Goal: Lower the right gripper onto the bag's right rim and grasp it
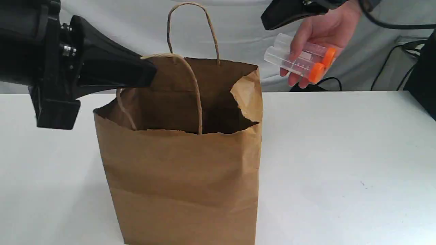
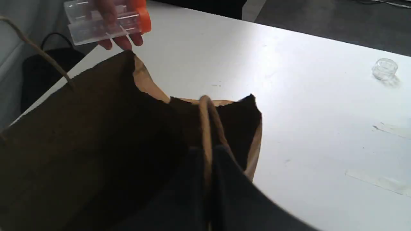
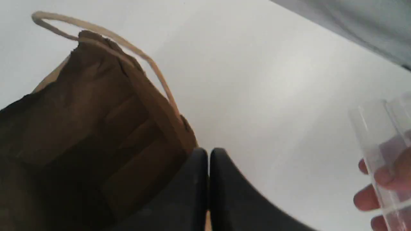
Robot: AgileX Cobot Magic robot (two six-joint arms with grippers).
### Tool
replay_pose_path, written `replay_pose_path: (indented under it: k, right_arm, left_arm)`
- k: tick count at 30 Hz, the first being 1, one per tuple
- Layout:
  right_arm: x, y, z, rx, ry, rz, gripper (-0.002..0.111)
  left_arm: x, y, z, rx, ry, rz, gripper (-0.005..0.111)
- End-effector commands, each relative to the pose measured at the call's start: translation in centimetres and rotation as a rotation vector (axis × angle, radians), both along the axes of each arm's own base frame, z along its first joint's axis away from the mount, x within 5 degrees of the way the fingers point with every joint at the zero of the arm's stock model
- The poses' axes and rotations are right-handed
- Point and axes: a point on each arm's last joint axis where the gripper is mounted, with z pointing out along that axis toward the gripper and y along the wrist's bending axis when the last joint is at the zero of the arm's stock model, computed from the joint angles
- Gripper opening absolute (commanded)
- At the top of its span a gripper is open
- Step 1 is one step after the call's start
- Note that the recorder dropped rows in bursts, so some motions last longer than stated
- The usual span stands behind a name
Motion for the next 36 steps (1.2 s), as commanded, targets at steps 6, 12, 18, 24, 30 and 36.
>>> replay_pose_path:
  k: [6, 12, 18, 24, 30, 36]
  right_arm:
    - [0.1, 2.1, 0.5, -0.037, -0.165, 0.075, 0.044]
    - [0.8, 3.8, -1.8, -0.157, -0.159, 0.117, 0.057]
    - [1.7, 4.5, -3.7, -0.182, -0.122, 0.128, 0.057]
    - [2.3, 4.8, -5.0, -0.194, -0.087, 0.135, 0.057]
    - [2.8, 5.0, -6.2, -0.202, -0.05, 0.138, 0.057]
    - [2.9, 5.1, -7.0, -0.217, -0.019, 0.148, 0.056]
  left_arm:
    - [-0.1, -0.2, 0.3, -0.024, 0.014, 0.001, 0.0]
    - [-0.1, -0.2, 0.3, -0.024, 0.014, 0.001, 0.0]
    - [-0.1, -0.2, 0.3, -0.024, 0.014, 0.001, 0.0]
    - [-0.1, -0.2, 0.3, -0.024, 0.014, 0.001, 0.0]
    - [-0.1, -0.2, 0.3, -0.024, 0.014, 0.001, 0.0]
    - [-0.1, -0.2, 0.3, -0.024, 0.014, 0.001, 0.0]
